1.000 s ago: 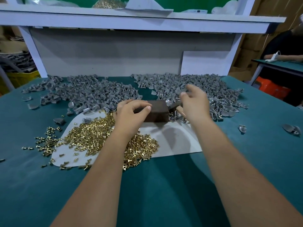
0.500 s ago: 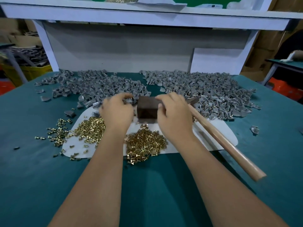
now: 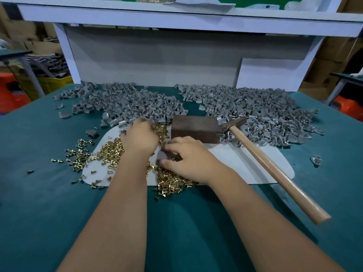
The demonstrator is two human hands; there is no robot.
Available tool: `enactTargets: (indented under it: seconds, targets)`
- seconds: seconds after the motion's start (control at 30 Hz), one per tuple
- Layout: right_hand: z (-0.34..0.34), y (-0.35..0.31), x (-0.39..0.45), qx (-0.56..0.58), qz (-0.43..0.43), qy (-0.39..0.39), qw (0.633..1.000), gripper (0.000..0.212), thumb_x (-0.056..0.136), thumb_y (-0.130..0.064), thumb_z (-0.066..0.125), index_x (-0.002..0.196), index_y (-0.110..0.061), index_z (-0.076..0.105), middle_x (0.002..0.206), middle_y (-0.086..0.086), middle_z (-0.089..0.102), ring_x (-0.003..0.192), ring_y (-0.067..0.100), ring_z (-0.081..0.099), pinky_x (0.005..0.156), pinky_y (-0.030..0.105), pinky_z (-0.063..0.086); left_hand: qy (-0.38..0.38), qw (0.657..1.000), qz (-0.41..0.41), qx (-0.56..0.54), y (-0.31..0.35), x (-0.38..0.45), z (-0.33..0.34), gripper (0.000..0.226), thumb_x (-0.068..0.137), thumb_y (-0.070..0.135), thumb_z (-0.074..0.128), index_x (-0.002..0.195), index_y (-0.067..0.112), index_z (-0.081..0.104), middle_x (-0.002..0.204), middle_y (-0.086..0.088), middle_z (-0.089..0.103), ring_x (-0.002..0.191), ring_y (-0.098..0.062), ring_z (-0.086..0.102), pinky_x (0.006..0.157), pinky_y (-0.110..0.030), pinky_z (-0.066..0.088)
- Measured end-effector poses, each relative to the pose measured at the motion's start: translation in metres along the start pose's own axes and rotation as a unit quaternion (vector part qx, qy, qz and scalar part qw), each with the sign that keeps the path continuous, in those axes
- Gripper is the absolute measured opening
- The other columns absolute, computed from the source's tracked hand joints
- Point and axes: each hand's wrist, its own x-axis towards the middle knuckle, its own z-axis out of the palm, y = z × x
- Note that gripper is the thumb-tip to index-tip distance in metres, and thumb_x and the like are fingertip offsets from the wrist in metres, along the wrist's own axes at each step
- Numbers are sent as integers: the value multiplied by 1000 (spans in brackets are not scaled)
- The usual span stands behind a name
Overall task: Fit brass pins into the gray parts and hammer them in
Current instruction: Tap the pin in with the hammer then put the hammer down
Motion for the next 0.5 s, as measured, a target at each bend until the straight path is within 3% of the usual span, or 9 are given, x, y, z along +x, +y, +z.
enactTargets:
  seconds: [0.07, 0.13, 0.23, 0.3, 0.4, 0.5]
  targets:
    - [-1, -1, -1, 33, 2, 16, 999, 44, 88, -50, 54, 123, -24, 62, 127, -4, 56, 119, 20, 42, 101, 41, 34, 60, 995, -31, -73, -3, 1, -3, 44, 89, 7, 51, 125, 29, 65, 126, -3, 65, 117, -31, 55, 104, -48, 40]
    - [-2, -1, -1, 80, 4, 20, 997, 44, 88, -48, 56, 124, -24, 62, 121, -4, 58, 117, 18, 43, 101, 41, 35, 88, 992, -37, -86, -5, 1, -6, 47, 88, 5, 54, 125, 32, 64, 127, -2, 66, 117, -29, 55, 103, -47, 39]
    - [-4, -3, -2, 86, 2, -13, 996, 45, 85, -44, 60, 126, -26, 60, 125, -4, 53, 120, 18, 37, 104, 40, 32, 35, 999, -20, -28, -2, 0, -6, 60, 87, 2, 46, 138, 33, 54, 143, -6, 54, 134, -29, 43, 112, -47, 26]
    - [-4, -3, -2, 62, -4, -30, 998, 38, 82, -36, 59, 120, -27, 62, 123, -4, 50, 119, 18, 35, 105, 40, 31, -10, 1000, -14, 8, 1, -2, -5, 62, 85, 0, 42, 135, 33, 57, 139, -7, 57, 131, -25, 47, 116, -44, 20]
    - [-5, -4, -2, 76, -4, -23, 997, 33, 80, -24, 59, 112, -28, 66, 109, -7, 50, 110, 17, 37, 101, 38, 35, -7, 999, -21, -38, 0, -3, -7, 58, 83, -5, 44, 125, 29, 66, 125, -8, 67, 112, -29, 60, 107, -46, 39]
    - [-6, -5, -1, 95, -10, 2, 995, 27, 79, -15, 60, 100, -28, 71, 90, -14, 47, 101, 14, 42, 93, 34, 40, 41, 996, -14, -73, -1, -4, -9, 45, 88, -2, 49, 120, 21, 70, 119, -9, 70, 107, -32, 62, 95, -43, 50]
